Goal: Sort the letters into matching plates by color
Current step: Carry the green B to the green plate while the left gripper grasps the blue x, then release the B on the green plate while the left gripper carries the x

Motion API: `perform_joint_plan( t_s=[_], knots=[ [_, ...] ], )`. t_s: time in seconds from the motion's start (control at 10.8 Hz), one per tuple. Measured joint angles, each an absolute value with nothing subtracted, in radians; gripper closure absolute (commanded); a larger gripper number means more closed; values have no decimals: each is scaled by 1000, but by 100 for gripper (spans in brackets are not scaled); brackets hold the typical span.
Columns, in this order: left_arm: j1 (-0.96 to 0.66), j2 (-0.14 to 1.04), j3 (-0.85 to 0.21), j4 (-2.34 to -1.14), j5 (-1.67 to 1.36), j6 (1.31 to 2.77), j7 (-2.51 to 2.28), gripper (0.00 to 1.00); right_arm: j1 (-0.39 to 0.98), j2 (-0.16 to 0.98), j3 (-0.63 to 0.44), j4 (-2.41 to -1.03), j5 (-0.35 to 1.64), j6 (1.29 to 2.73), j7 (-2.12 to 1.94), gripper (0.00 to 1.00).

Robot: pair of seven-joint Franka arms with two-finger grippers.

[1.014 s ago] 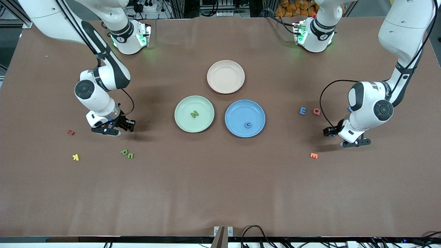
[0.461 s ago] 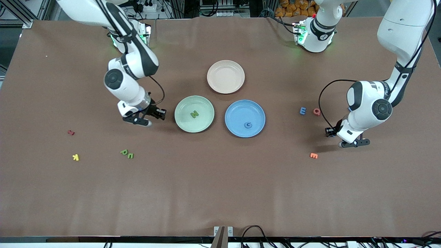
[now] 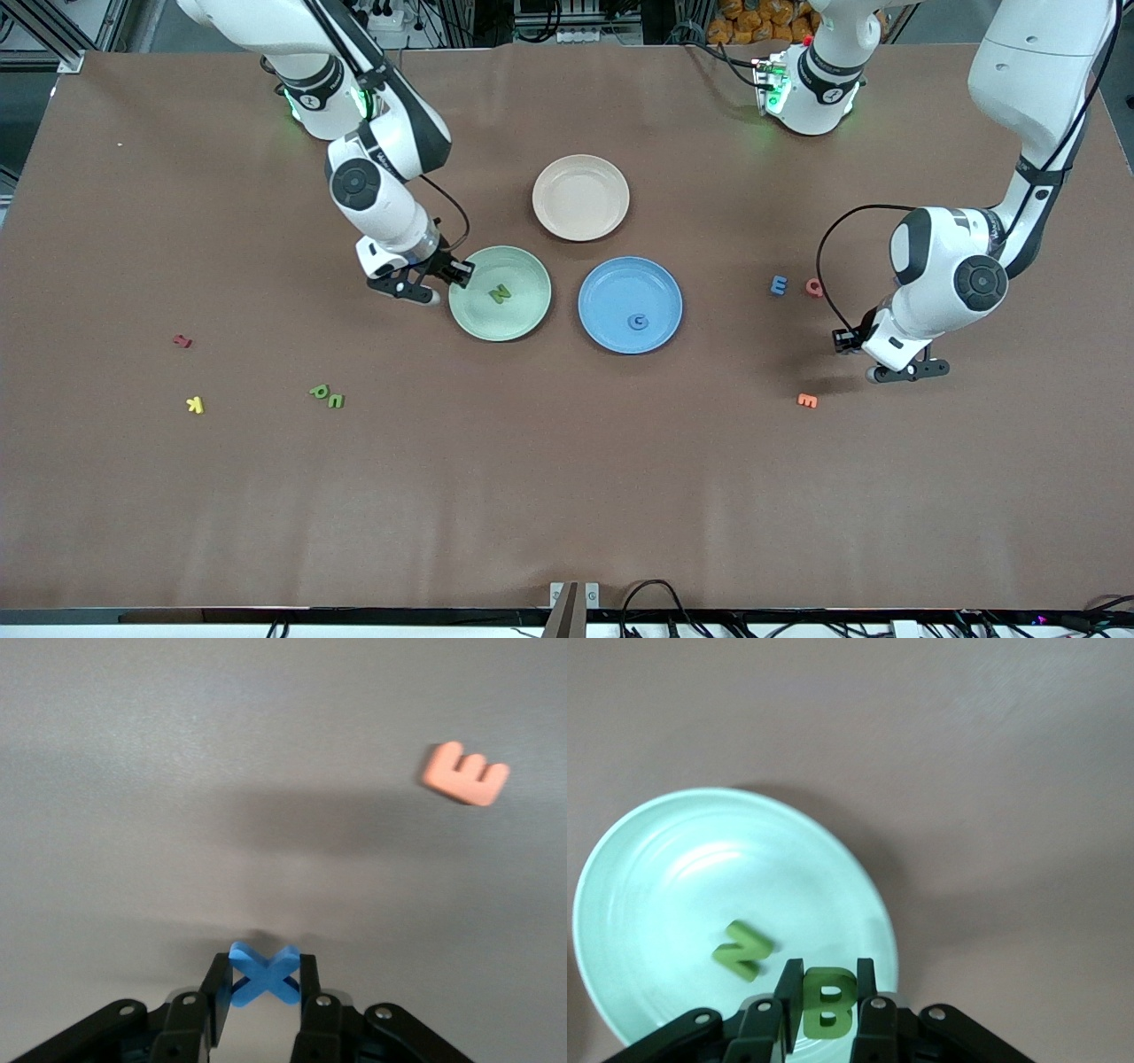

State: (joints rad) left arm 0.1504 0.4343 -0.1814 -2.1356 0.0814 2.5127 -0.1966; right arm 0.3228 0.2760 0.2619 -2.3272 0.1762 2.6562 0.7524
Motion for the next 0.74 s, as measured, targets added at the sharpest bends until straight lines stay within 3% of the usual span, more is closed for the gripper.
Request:
perform_joint_plan(
  t_s=[0.28,0.37,0.46,0.74],
  knots=[
    [122,403,-238,-2135,78,2478,-299,100,365,336,262,-2263,177,2656,823,69],
    [101,397,-264,-2135,77,2467,-369,100,366,355,261,-2245,177,2656,828,47],
    [86,393,-299,-2134,76,2462,-450,100,366,367,260,-2234,177,2656,829,0],
    [19,379,-357,-2126,76,2459,-620,100,366,375,257,-2225,177,2654,833,0]
  ],
)
